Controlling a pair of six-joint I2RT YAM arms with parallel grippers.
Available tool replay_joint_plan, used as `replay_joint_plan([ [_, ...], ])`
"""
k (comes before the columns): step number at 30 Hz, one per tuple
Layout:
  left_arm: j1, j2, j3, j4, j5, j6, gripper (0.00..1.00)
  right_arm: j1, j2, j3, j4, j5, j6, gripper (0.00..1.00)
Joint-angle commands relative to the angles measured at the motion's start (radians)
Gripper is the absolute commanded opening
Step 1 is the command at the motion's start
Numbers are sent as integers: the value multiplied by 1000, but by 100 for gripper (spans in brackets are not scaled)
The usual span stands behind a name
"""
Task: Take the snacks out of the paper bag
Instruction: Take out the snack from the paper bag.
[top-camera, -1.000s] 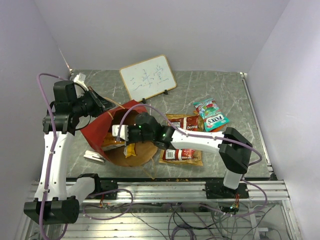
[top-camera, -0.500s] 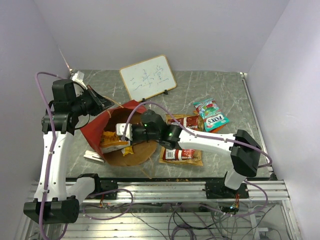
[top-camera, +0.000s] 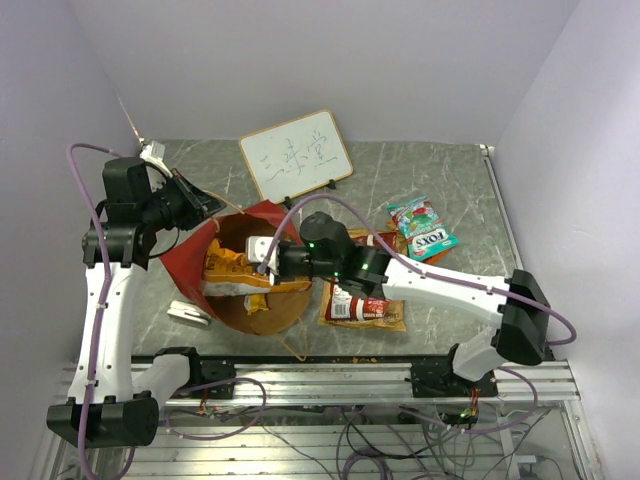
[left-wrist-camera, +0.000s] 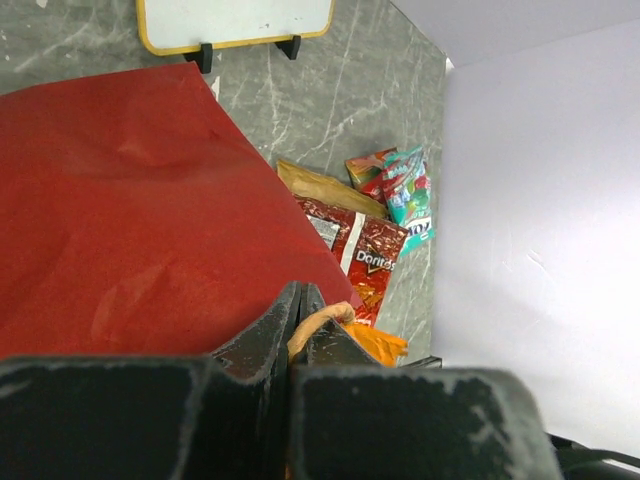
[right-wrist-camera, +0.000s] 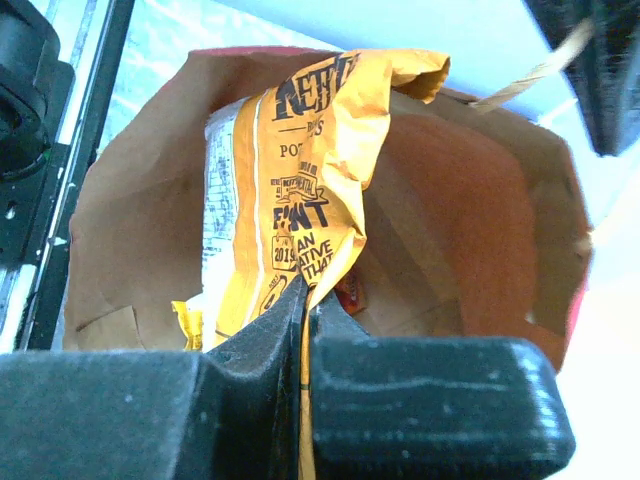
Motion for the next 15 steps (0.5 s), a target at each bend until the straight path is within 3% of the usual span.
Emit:
replay_joint_plan([
  [1, 3, -4, 50, -2, -46, -11, 7, 0, -96, 27, -17, 45, 37, 0],
  [15, 3, -15, 61, -7, -111, -41, 7, 0, -199, 74, -142, 214, 187, 0],
])
